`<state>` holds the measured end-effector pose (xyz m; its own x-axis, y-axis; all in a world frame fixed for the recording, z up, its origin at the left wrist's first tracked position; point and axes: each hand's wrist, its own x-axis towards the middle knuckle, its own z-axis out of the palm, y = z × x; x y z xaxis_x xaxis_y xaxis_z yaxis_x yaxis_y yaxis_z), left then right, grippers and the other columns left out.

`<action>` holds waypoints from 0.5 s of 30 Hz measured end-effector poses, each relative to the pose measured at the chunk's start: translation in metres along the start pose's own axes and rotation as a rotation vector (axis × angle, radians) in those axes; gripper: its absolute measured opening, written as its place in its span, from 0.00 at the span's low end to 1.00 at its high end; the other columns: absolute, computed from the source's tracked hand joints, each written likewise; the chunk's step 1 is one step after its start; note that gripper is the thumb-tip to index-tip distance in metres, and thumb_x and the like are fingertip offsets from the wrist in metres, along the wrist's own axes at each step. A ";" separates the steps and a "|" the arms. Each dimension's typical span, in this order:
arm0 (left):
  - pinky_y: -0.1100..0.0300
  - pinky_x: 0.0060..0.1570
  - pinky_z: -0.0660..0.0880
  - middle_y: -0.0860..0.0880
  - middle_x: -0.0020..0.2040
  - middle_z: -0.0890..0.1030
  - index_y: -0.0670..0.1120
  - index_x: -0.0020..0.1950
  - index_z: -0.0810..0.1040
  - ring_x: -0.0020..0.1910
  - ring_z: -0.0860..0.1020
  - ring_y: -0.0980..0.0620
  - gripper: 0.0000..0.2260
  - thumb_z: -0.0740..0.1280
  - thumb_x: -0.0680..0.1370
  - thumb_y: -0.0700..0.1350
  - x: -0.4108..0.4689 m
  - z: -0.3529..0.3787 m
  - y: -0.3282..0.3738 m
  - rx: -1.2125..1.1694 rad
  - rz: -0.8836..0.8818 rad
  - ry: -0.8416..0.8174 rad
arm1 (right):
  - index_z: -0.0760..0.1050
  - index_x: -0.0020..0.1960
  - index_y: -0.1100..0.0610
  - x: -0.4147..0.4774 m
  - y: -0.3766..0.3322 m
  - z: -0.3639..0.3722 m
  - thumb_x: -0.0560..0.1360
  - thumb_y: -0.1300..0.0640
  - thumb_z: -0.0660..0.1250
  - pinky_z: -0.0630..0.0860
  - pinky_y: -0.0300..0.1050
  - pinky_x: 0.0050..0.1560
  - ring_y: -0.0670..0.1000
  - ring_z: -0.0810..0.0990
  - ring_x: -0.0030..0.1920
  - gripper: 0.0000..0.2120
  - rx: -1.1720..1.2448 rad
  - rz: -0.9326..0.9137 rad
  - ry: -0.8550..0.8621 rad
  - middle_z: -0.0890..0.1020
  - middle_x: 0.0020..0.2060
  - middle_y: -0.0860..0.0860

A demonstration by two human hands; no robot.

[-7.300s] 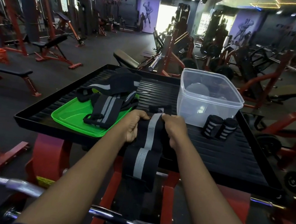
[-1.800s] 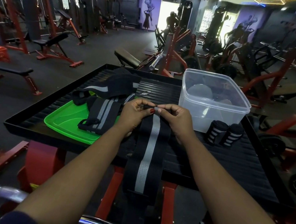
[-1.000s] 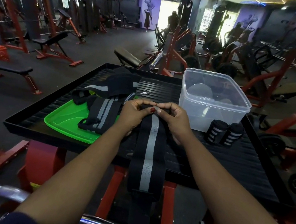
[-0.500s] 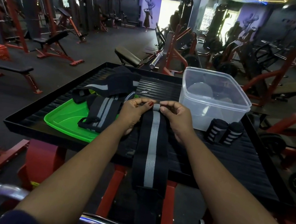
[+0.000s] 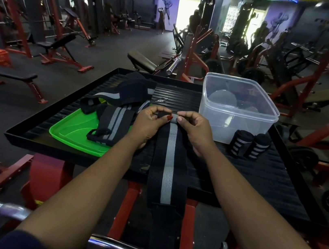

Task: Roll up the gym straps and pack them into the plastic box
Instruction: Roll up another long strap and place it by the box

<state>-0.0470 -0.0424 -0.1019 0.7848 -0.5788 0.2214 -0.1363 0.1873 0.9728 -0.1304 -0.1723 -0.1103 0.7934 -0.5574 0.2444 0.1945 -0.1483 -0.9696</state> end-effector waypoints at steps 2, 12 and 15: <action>0.62 0.48 0.79 0.44 0.47 0.82 0.44 0.51 0.79 0.46 0.81 0.52 0.08 0.69 0.74 0.34 -0.001 0.000 0.000 0.041 0.028 -0.010 | 0.80 0.49 0.51 0.001 0.001 0.000 0.75 0.61 0.71 0.78 0.49 0.60 0.51 0.82 0.52 0.06 -0.029 0.020 -0.004 0.84 0.50 0.55; 0.65 0.51 0.76 0.46 0.49 0.83 0.39 0.56 0.80 0.48 0.81 0.56 0.09 0.67 0.77 0.38 0.001 -0.001 -0.001 0.060 0.037 -0.011 | 0.79 0.49 0.48 0.001 0.001 0.000 0.75 0.63 0.69 0.77 0.53 0.61 0.54 0.81 0.54 0.10 -0.108 -0.016 0.001 0.83 0.52 0.55; 0.59 0.58 0.76 0.45 0.52 0.83 0.43 0.54 0.82 0.54 0.81 0.51 0.09 0.68 0.76 0.36 0.001 -0.003 -0.002 0.119 0.068 -0.015 | 0.78 0.55 0.51 0.002 0.005 0.001 0.77 0.57 0.69 0.76 0.53 0.63 0.52 0.81 0.56 0.08 -0.114 0.035 0.023 0.83 0.53 0.53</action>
<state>-0.0443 -0.0415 -0.1038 0.7621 -0.5803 0.2872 -0.2602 0.1316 0.9565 -0.1272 -0.1738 -0.1142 0.7847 -0.5826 0.2117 0.0990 -0.2193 -0.9706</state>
